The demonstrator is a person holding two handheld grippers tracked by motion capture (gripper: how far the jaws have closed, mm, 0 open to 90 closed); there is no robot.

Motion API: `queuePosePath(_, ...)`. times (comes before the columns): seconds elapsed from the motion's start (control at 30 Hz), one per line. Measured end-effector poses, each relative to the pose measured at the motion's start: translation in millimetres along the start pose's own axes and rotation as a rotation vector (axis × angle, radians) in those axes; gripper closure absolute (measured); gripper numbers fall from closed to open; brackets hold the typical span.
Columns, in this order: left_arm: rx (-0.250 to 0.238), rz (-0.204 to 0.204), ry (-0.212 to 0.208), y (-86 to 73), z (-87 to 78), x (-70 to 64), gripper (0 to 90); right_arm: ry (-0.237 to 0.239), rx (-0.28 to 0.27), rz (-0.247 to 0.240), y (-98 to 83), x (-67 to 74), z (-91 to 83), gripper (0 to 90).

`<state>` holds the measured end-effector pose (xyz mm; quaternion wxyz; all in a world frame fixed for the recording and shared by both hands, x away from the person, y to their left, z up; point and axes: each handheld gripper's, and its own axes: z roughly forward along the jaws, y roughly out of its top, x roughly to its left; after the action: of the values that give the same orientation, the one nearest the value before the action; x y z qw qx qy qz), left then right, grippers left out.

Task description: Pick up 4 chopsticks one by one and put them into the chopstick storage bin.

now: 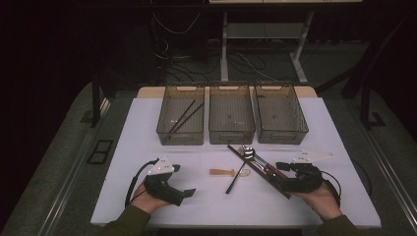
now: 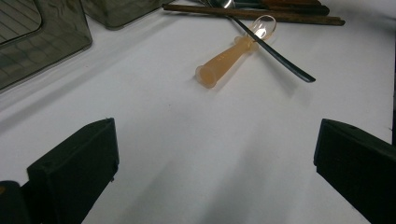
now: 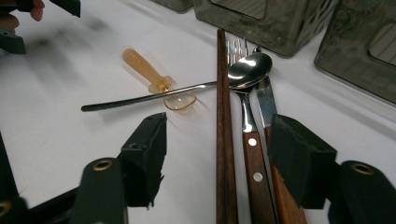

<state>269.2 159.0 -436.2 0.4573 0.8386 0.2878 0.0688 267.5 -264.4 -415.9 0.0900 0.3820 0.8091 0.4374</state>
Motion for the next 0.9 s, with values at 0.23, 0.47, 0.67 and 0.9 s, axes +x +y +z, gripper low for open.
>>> queuePosePath(0.23,-0.003,0.007,0.001,0.5,0.2,-1.5,0.0,0.011,0.013,0.005,9.4,1.8,11.9,45.0)
queuePosePath(0.47,0.000,0.015,-0.003,0.4,1.0,-1.3,0.0,-0.001,0.041,-0.004,12.3,0.2,24.1,54.5)
queuePosePath(0.67,-0.003,0.018,0.001,0.7,1.3,-1.7,0.0,-0.024,0.073,-0.022,10.2,-0.6,31.8,66.7)
queuePosePath(0.9,-0.004,0.017,0.001,0.7,1.1,-1.4,0.0,-0.028,0.088,-0.042,6.9,-0.9,33.8,77.9)
